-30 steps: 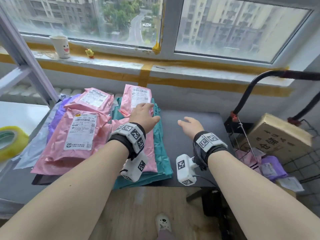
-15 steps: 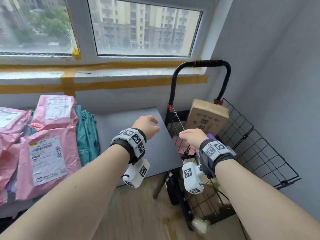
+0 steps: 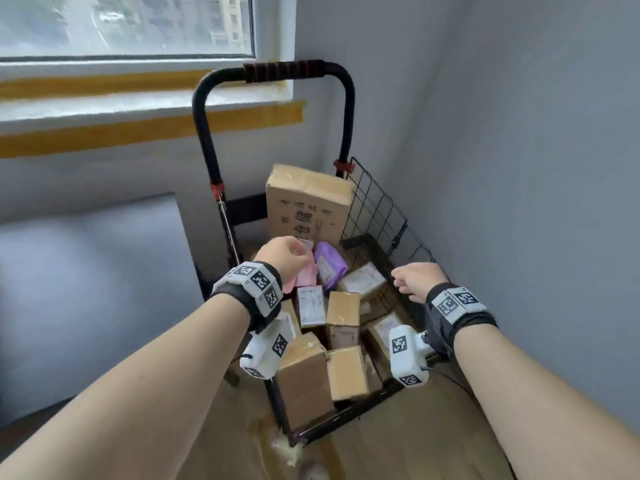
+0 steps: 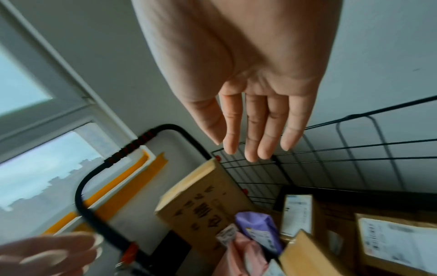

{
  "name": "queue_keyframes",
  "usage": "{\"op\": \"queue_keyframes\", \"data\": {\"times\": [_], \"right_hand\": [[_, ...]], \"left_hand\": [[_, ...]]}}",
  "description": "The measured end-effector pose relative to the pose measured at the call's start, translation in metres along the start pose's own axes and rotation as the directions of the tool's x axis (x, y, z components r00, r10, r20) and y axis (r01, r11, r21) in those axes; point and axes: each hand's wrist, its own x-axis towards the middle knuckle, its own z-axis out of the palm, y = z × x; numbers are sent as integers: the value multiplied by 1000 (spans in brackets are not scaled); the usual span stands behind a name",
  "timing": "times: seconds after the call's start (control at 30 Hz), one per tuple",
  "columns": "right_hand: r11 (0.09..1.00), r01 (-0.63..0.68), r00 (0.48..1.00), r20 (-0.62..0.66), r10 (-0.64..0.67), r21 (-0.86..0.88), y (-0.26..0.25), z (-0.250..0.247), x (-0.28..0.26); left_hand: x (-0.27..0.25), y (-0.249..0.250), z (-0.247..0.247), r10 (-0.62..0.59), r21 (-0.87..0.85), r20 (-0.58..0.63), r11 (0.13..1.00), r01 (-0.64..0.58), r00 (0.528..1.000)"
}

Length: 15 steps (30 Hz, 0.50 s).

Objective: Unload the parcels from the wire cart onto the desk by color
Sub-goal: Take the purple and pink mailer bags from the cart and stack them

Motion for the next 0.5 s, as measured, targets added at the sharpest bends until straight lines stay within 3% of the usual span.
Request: {"op": "queue_keyframes", "data": {"times": [0.17, 0.33, 0.5], "right_hand": [[994, -77, 991, 111, 68, 74, 4, 10, 49], [1000, -26, 979, 202, 22, 17, -11, 38, 94], [996, -52, 978, 200, 65, -71, -31, 57, 145]], "left_hand": [[32, -6, 14, -107, 42, 15, 993, 107, 994], [82, -27, 24, -185, 7, 23, 983, 185, 982], [147, -43, 42, -251, -57, 66, 965, 255, 966]]}}
